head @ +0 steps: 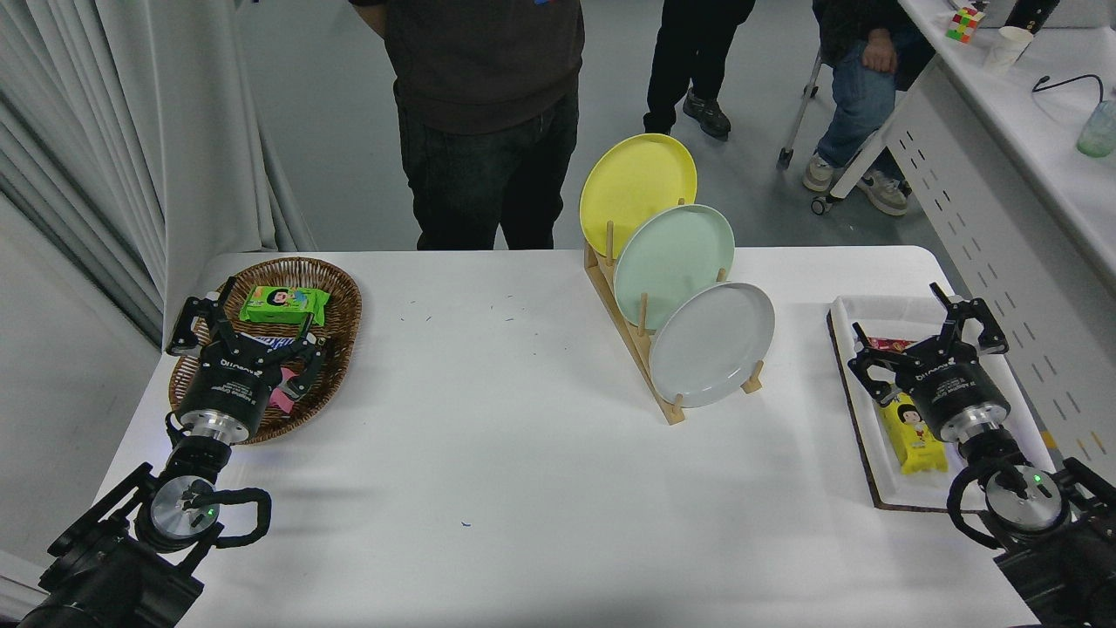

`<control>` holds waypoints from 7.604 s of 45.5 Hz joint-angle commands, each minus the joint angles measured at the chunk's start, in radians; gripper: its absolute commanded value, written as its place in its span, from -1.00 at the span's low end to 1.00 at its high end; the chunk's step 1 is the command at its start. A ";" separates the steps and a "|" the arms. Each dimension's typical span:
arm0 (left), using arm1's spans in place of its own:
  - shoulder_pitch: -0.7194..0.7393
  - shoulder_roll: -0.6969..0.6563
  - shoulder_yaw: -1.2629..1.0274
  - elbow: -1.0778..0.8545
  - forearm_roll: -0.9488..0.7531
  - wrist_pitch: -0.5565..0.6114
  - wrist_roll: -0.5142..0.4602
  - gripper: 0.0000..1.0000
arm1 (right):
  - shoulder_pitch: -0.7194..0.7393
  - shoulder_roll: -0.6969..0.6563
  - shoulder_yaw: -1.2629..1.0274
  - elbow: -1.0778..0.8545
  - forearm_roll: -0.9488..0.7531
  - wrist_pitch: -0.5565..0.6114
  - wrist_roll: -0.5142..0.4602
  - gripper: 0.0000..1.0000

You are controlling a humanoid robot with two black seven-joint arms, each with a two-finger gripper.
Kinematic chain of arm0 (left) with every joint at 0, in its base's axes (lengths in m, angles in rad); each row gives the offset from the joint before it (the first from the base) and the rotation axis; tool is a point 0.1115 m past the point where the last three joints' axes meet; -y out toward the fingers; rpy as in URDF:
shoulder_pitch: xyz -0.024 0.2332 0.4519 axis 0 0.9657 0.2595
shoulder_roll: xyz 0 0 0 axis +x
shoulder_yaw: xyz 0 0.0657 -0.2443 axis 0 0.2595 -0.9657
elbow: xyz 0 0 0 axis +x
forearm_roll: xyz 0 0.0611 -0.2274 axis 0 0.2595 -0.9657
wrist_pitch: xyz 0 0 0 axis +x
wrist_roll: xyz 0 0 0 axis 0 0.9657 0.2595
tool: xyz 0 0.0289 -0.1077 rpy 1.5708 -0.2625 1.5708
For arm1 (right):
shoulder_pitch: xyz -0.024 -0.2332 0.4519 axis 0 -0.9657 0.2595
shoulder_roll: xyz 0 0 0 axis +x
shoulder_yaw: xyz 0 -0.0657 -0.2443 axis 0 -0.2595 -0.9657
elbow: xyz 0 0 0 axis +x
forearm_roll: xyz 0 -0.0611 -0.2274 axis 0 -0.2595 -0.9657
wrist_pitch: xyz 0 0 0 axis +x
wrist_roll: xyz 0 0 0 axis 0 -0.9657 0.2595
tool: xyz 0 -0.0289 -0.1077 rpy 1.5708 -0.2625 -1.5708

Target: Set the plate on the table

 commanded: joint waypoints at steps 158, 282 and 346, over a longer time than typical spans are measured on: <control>-0.001 0.000 0.000 0.000 0.000 0.000 0.000 0.96 | 0.272 -0.480 -0.781 0.425 0.339 -0.055 -0.144 1.00; -0.001 0.000 0.000 0.000 0.000 0.000 0.000 0.96 | 0.715 -0.334 -1.066 0.711 0.313 -0.646 -0.325 1.00; 0.001 0.000 0.000 0.000 0.000 0.000 0.000 0.96 | 0.861 -0.237 -1.203 0.629 0.476 -0.589 -0.462 1.00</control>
